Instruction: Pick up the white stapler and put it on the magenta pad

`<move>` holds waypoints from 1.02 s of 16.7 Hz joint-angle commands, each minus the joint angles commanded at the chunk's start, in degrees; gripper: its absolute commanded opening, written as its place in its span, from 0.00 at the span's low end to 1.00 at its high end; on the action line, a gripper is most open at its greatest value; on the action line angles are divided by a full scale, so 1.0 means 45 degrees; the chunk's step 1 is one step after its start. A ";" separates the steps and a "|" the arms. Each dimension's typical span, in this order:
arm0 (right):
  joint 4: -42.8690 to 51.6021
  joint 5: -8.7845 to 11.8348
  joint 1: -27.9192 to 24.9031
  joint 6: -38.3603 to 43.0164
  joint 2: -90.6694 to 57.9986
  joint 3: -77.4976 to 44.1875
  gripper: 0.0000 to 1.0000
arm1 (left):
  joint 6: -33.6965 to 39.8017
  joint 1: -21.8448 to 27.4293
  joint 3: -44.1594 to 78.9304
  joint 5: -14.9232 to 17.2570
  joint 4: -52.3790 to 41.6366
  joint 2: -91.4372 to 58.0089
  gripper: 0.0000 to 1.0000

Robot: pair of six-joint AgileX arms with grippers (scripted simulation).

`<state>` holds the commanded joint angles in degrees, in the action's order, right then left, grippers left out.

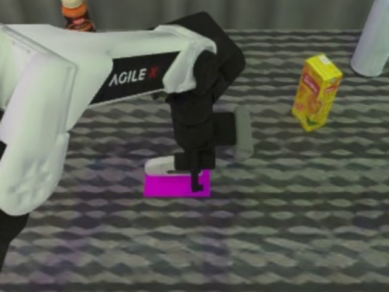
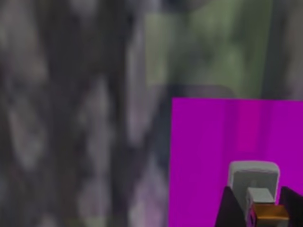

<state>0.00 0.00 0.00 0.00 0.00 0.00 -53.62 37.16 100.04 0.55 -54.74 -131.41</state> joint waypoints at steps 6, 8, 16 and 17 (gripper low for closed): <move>0.0000 0.0000 0.0000 0.0000 0.0000 0.0000 1.00 | 0.0000 0.0000 0.0000 0.0000 0.0000 0.0000 0.45; 0.0000 0.0000 0.0000 0.0000 0.0000 0.0000 1.00 | 0.0000 0.0000 0.0000 0.0000 0.0000 0.0000 0.60; 0.0000 0.0000 0.0000 0.0000 0.0000 0.0000 1.00 | 0.0000 0.0000 0.0000 0.0000 0.0000 0.0000 1.00; 0.0000 0.0000 0.0000 0.0000 0.0000 0.0000 1.00 | 0.0000 0.0000 0.0000 0.0000 0.0000 0.0000 1.00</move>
<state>0.00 0.00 0.00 0.00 0.00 0.00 -53.62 37.16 100.04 0.55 -54.74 -131.41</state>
